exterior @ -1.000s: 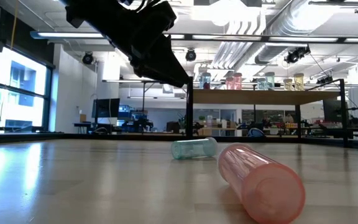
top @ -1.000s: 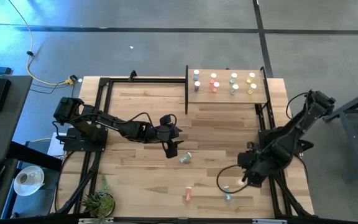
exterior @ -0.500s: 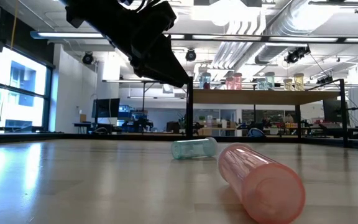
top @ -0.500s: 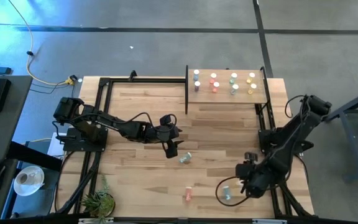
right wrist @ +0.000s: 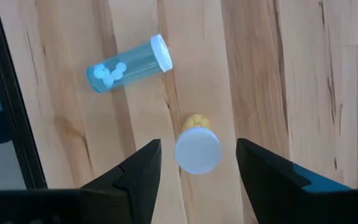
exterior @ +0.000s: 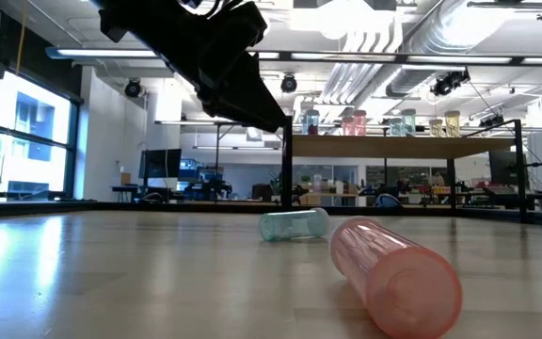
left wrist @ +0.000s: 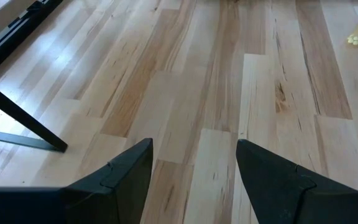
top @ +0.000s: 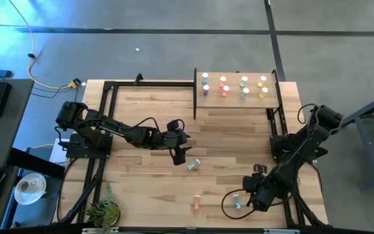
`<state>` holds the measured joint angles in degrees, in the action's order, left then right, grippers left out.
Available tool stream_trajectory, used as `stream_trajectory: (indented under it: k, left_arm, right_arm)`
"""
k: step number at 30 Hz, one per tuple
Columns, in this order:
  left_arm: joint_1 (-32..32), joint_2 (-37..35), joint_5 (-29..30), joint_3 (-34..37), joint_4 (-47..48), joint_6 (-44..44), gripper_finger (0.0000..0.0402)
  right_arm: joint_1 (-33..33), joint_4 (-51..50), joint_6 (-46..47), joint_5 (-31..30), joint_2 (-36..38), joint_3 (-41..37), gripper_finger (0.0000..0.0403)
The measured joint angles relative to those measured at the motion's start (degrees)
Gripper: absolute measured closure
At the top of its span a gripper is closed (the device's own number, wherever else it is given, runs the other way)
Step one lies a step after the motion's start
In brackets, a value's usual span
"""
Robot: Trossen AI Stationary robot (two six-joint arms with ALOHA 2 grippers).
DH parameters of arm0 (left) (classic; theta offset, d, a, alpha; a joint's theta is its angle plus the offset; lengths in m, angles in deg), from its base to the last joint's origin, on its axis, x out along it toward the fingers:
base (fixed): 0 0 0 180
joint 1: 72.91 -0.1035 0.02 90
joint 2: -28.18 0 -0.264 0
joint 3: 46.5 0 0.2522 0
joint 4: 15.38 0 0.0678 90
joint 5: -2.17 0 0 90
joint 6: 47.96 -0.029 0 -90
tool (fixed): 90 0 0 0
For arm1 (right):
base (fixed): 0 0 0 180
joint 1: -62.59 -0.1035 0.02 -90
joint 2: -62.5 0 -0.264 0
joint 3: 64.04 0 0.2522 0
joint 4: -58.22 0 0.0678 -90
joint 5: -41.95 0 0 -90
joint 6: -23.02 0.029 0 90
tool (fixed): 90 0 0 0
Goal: Pick and place medicine bottles onto shelf by color
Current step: Put the yellow pill bottle on the shelf aligned with the yellow pill bottle
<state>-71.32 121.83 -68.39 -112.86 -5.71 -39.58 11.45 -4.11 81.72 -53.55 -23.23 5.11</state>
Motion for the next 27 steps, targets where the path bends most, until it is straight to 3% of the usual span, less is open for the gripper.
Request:
stream_trajectory:
  k: [19, 27]
  left_arm:
    - [0.02, 0.00, -1.11, 0.00, 0.00, 0.00, 0.0183]
    - [0.02, 0.00, -1.10, 0.00, 0.00, -0.45, 0.0183]
  right_arm:
    - [-0.02, 0.22, 2.98, -0.15, -3.97, -0.04, 0.0207]
    - [-0.02, 0.22, 2.92, 0.04, -3.94, -0.04, 0.0275]
